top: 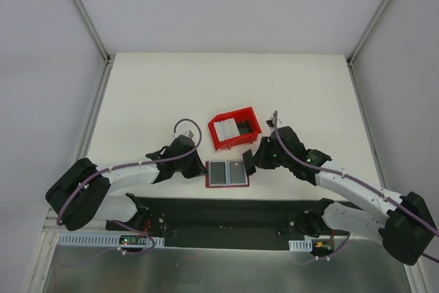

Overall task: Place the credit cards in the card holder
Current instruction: Pick up the credit card from the storage box, then turn over the card slot in the card holder.

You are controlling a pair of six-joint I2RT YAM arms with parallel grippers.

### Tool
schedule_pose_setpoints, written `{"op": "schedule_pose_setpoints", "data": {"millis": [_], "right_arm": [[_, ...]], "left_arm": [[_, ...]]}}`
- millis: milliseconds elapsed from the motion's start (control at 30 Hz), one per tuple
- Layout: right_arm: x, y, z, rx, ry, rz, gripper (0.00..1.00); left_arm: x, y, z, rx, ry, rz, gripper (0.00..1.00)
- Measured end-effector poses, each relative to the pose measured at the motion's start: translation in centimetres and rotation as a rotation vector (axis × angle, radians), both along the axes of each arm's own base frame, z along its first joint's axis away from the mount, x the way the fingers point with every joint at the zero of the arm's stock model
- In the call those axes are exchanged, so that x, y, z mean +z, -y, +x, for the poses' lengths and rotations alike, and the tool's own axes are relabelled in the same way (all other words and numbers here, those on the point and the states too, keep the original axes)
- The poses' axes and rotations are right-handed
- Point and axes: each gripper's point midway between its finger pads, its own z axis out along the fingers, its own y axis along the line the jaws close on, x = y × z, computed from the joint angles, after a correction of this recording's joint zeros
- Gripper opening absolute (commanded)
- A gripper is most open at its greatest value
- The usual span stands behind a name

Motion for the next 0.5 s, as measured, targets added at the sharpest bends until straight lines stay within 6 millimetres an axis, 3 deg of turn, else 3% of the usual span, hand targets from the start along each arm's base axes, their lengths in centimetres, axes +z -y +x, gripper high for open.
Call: {"op": "schedule_pose_setpoints", "data": {"millis": [133,333,500], "right_arm": [[-3.1,-0.6,-1.7,0.010,-0.068,-0.041,0.01],[-5.7,-1.2,-1.5,-0.012,-0.093,-0.112,0.00],[-7.0,-1.5,-1.2,-0.032,-0.098,-0.155,0.00]], "left_arm": [[0.1,-0.1,-0.2,-0.004,0.000,-0.006,0.00],[0.5,-0.3,-0.9,-0.024,-0.006,-0.007,0.00],[2.5,-0.1,-1.2,-0.052,0.028,-0.047,0.00]]}}
